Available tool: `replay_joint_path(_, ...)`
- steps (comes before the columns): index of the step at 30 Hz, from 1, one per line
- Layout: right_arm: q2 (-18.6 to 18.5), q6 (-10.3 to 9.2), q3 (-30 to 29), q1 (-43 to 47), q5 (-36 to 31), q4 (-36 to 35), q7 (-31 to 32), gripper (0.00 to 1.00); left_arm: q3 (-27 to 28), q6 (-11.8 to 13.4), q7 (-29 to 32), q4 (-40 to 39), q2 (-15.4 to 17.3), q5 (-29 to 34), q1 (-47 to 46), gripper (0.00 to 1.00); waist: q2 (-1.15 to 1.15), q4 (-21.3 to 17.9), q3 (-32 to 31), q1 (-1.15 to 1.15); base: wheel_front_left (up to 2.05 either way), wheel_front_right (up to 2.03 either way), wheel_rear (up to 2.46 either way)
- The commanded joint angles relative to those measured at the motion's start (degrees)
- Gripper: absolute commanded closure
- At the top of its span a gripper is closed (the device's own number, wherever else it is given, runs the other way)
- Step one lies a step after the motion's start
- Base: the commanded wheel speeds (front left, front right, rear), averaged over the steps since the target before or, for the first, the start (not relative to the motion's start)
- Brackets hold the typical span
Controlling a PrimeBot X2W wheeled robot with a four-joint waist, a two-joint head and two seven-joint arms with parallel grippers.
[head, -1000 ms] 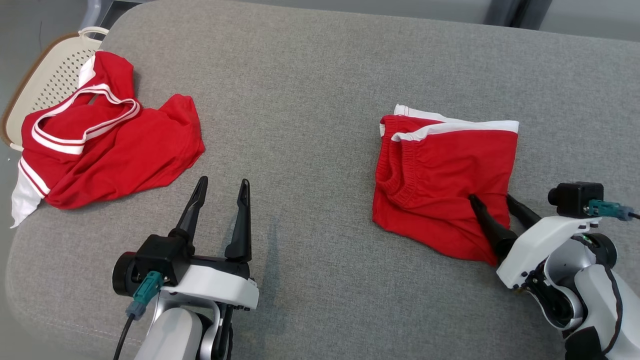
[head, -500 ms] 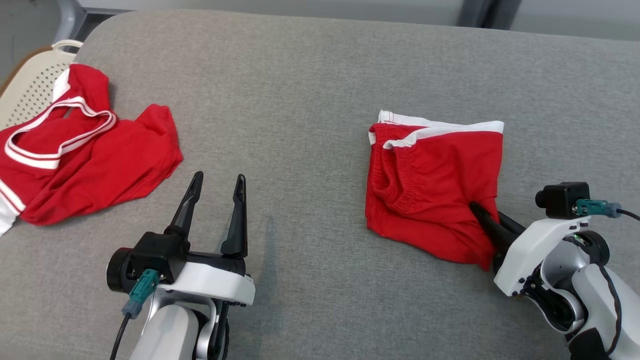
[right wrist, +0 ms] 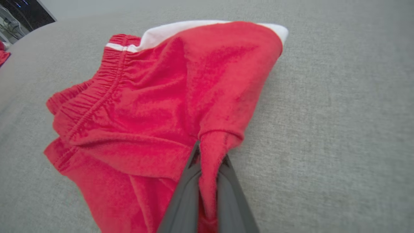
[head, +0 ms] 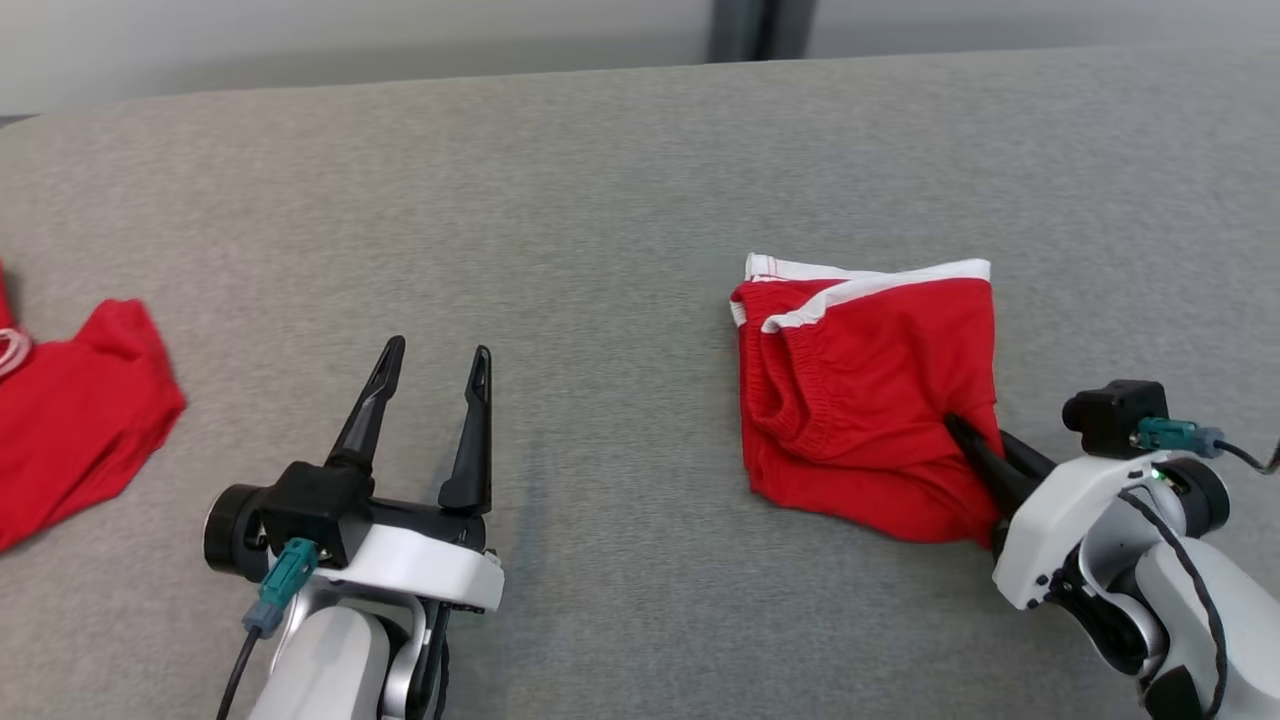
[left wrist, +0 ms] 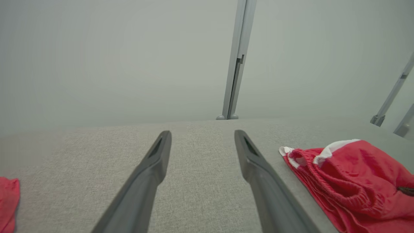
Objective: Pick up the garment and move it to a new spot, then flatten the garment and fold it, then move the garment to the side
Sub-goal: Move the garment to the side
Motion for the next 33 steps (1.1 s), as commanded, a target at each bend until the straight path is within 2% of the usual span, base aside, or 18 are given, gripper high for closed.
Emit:
replay_joint_path(1, -0.8, 0.0, 0.72, -1.51, -0.77, 0.48, -0.84, 1.0, -0.19, -0.18, 0.03, -0.33, 0.63, 0.68, -1.36, 0.0, 0.0, -3.31, 0.92, 0.0, 0.0, 0.0, 0.0)
replay_joint_path(9, -3.65, 0.0, 5.03, -7.73, -2.26, 4.63, -4.5, 1.0, -1.57, -0.42, 1.91, -2.87, 2.18, 2.59, -4.19, 0.0, 0.0, -9.25, 5.48, 0.0, 0.0, 0.0, 0.0)
replay_joint_path(15, -8.59, 0.0, 7.48, -14.51, -4.99, 10.55, -10.41, 1.0, -3.23, -0.91, 4.43, -6.01, 3.5, 4.56, -7.64, 0.0, 0.0, -12.72, 10.88, 0.0, 0.0, 0.0, 0.0)
replay_joint_path(18, -11.14, 0.0, 6.83, -17.39, -4.92, 14.55, -12.91, 1.0, -3.76, -1.21, 5.61, -7.54, 3.96, 5.12, -9.04, 0.0, 0.0, -13.88, 13.15, 0.0, 0.0, 0.0, 0.0)
replay_joint_path(25, -15.59, 0.0, 1.87, -23.48, -4.57, 23.46, -16.45, 1.0, -5.62, -1.8, 7.28, -10.06, 4.09, 6.56, -12.69, 0.0, 0.0, -14.12, 17.18, 0.0, 0.0, 0.0, 0.0)
replay_joint_path(33, -16.17, 0.0, -1.38, -28.64, -6.2, 30.29, -17.23, 1.0, -6.5, -1.68, 8.19, -12.32, 4.91, 7.72, -14.78, 0.0, 0.0, -12.83, 19.39, 0.0, 0.0, 0.0, 0.0)
